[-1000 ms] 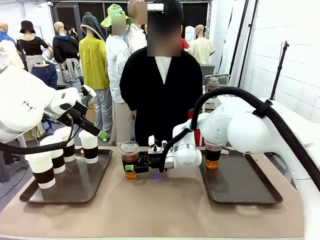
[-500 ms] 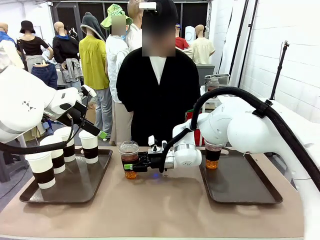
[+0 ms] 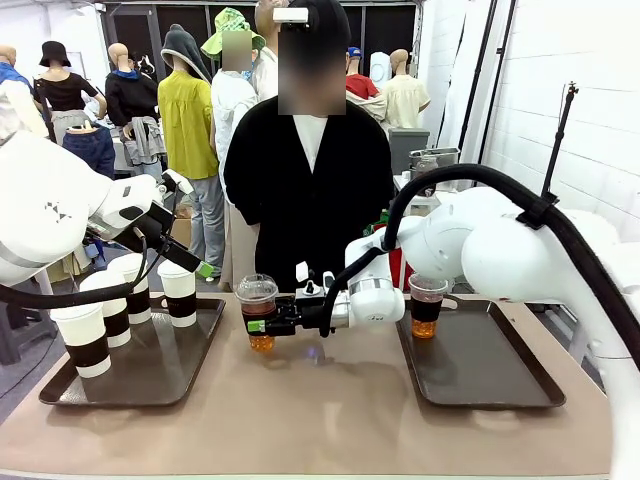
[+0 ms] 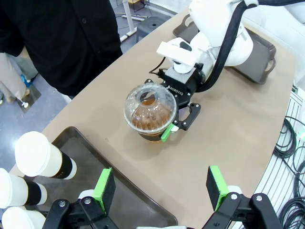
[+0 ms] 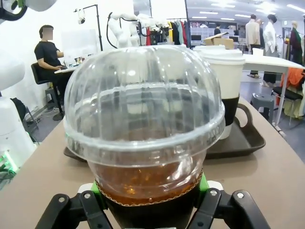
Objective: Distribute the coffee onto the tray.
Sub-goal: Pick up another iced Americano from the middle of the table and place it on the right Handle tray.
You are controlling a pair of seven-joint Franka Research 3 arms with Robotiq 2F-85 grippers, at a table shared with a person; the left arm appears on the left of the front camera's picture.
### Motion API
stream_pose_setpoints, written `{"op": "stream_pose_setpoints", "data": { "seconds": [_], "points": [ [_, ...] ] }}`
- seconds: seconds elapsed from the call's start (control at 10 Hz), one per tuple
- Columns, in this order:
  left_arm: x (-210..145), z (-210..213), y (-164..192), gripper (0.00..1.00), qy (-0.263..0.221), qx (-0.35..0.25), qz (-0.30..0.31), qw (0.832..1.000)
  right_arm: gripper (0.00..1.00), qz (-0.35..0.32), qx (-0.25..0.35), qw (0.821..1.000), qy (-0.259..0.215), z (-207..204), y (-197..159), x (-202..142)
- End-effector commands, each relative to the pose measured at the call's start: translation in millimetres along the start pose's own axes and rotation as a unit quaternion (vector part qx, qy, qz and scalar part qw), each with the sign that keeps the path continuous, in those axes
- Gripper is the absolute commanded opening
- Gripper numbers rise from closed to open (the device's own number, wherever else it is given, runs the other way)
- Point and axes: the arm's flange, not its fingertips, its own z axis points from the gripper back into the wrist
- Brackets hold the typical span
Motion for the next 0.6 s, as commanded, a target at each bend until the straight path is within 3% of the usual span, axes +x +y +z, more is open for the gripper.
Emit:
{"op": "stream_pose_setpoints", "data": {
  "seconds": [0.0,0.5],
  "points": [
    [-1.6,0.6,1.8,1.0,-0.004,-0.006,0.001,1.0,0.78,-0.013,0.006,1.0,0.002,17.9,25.0,34.7],
    [-1.6,0.6,1.8,1.0,-0.004,-0.006,0.001,1.0,0.78,-0.02,0.02,1.0,0.008,77.0,83.9,68.9]
  ]
}}
